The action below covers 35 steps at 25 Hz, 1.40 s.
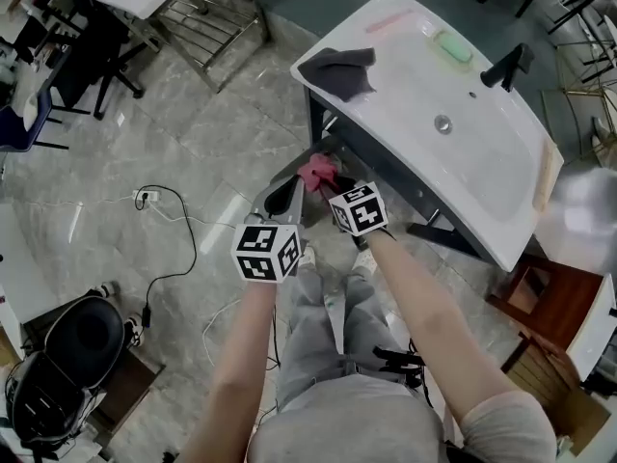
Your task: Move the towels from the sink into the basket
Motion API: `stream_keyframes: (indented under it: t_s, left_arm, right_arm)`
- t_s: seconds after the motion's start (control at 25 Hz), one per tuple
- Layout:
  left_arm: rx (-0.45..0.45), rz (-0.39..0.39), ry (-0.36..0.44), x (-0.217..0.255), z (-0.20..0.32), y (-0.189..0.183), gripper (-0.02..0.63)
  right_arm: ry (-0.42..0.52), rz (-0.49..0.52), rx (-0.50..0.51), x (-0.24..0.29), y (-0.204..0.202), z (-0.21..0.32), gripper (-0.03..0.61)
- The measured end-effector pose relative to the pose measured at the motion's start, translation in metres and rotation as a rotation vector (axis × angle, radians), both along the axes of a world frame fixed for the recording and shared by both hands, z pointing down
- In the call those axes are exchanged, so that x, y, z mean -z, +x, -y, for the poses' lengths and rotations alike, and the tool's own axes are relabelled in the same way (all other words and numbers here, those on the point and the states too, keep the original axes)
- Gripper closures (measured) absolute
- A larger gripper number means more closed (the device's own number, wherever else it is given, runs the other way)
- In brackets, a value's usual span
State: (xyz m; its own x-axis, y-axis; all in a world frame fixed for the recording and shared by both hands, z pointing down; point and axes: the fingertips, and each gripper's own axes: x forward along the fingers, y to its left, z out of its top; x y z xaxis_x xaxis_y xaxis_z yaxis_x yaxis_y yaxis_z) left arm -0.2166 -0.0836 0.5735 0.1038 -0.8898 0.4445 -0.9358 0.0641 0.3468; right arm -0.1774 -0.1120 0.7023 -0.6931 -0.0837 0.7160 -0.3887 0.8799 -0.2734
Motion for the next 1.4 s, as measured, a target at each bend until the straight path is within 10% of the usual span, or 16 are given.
stream_keyframes:
  t_s: [1.0,1.4]
  left_arm:
    - [-0.027,-0.01,-0.008,-0.013,-0.003,0.0,0.607]
    - [-0.045,0.005,0.017,0.005,0.002,0.019,0.607]
  right_arm:
    - [-0.008,-0.095,0.016,-0.037,0.002,0.004,0.434]
    - [0.046,0.089,0.028,0.029,0.01,0.0,0.56]
